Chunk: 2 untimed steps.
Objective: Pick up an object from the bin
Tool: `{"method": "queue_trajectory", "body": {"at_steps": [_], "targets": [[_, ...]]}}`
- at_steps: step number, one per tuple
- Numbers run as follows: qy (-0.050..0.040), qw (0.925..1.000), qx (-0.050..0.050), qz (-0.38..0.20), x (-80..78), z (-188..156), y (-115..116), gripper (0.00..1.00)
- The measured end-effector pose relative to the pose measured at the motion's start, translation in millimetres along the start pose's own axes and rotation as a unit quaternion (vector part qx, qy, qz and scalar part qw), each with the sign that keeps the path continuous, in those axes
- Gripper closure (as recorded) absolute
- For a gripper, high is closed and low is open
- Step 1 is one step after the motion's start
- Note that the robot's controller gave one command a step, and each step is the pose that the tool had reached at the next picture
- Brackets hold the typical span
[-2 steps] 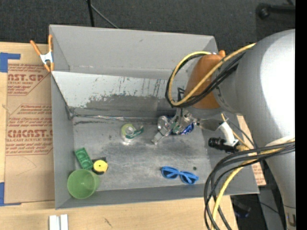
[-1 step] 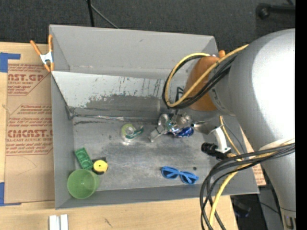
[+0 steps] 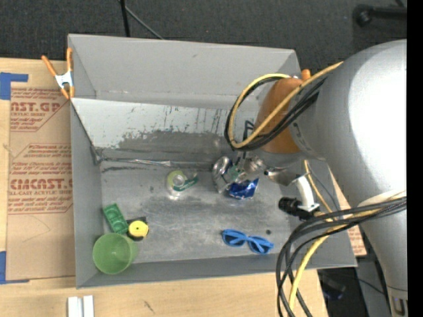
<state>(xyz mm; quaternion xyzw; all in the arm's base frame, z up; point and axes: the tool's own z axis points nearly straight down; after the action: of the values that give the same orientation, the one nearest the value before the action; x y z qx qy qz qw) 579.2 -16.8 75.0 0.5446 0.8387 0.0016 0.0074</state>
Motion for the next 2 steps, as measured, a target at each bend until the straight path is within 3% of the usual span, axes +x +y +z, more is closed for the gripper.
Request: {"method": "queue_trajectory", "body": {"at_steps": [2], "targets": [[0.0051,1.0000,0.005,-0.002,-0.1,-42,2,1.00]]}}
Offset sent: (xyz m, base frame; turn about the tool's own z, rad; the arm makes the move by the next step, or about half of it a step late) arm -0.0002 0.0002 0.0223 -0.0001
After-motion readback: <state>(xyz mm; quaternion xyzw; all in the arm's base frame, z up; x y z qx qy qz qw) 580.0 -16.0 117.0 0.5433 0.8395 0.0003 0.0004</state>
